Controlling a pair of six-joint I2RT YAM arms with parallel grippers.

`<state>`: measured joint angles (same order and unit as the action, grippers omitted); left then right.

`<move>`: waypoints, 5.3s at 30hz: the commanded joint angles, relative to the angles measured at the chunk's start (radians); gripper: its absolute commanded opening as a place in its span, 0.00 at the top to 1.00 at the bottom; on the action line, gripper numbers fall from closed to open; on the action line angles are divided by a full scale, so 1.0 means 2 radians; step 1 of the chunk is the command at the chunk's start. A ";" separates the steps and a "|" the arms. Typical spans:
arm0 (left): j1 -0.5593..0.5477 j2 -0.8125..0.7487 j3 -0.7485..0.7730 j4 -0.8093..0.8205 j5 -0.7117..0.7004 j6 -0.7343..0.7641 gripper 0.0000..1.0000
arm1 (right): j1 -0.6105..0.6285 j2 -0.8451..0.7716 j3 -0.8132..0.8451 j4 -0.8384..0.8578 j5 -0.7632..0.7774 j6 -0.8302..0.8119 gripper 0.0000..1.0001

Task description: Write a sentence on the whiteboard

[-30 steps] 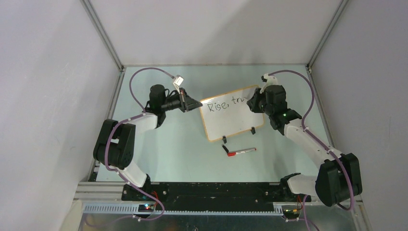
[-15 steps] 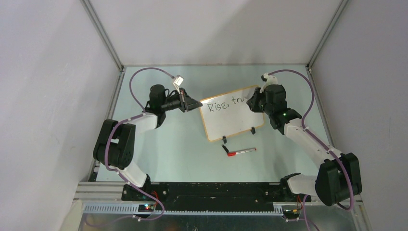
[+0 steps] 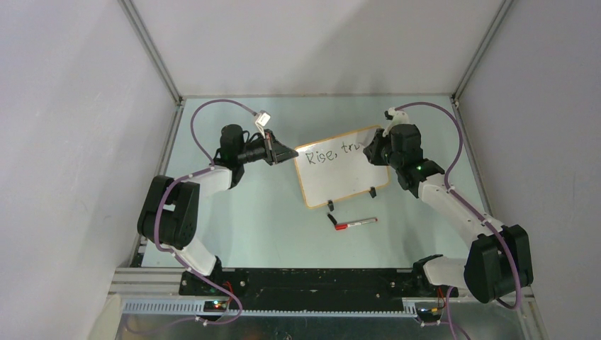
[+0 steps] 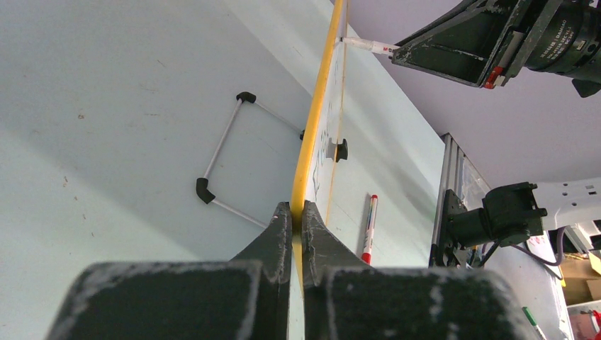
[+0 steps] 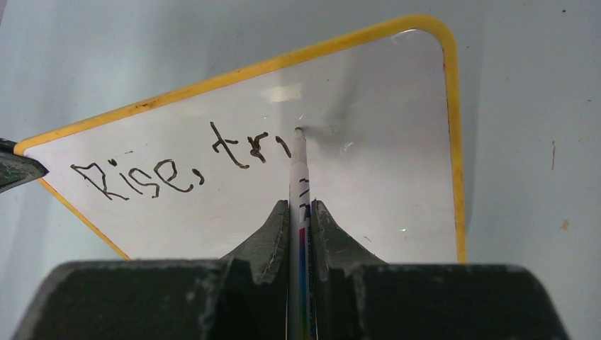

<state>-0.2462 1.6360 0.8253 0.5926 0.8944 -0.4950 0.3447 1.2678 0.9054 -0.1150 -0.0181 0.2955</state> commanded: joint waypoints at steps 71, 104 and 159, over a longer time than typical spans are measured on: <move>0.001 -0.006 0.016 -0.007 -0.005 0.024 0.96 | 0.012 -0.029 -0.036 0.019 -0.039 0.002 1.00; 0.001 -0.024 0.000 0.038 -0.007 -0.023 0.67 | 0.212 -0.084 -0.122 0.173 0.086 -0.077 1.00; -0.001 -0.089 -0.061 0.066 -0.059 -0.021 0.65 | 0.235 -0.052 -0.060 0.110 0.093 -0.036 1.00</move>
<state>-0.2485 1.4712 0.6697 0.7086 0.7872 -0.5571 0.8043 1.1694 0.7864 0.0837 0.1509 0.2165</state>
